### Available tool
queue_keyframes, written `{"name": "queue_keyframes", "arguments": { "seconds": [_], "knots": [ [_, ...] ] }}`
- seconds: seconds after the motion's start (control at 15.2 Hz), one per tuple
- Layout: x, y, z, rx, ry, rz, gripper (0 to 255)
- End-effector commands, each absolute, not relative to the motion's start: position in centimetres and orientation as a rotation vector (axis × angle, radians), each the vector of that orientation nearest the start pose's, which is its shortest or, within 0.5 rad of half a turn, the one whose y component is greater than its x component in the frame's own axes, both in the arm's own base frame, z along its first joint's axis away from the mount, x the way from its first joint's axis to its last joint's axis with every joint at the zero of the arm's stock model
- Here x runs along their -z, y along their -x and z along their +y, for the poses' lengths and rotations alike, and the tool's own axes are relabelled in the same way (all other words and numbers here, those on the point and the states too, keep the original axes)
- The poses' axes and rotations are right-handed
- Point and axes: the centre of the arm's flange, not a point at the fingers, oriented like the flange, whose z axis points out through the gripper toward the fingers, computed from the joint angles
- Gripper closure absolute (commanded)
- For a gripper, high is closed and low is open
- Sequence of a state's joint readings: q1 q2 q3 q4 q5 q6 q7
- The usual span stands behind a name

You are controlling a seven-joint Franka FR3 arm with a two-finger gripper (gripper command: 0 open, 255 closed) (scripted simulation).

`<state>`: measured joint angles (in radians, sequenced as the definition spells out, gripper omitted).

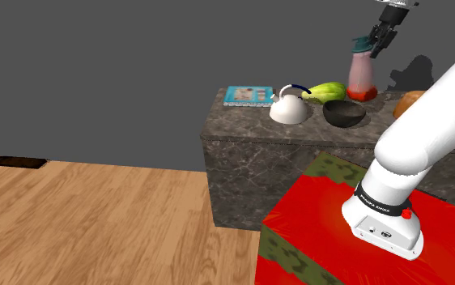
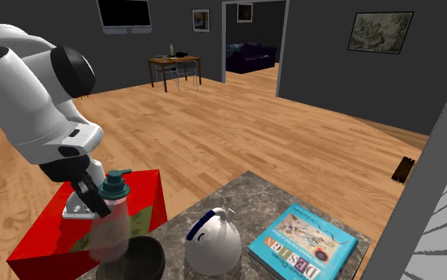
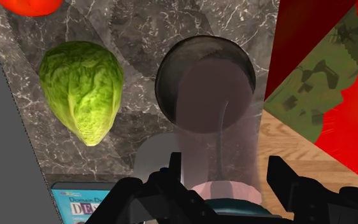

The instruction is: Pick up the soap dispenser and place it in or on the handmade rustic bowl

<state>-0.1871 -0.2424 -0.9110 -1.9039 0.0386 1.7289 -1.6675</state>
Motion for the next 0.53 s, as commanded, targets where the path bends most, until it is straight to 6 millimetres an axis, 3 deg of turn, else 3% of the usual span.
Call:
{"name": "queue_keyframes", "arguments": {
  "seconds": [0.0,0.46],
  "knots": [
    [-54.5,-20.5,-47.2,0.337,2.927,-0.873,255],
    [-50.8,-20.5,-47.2,0.337,2.927,-0.873,255]
  ]
}}
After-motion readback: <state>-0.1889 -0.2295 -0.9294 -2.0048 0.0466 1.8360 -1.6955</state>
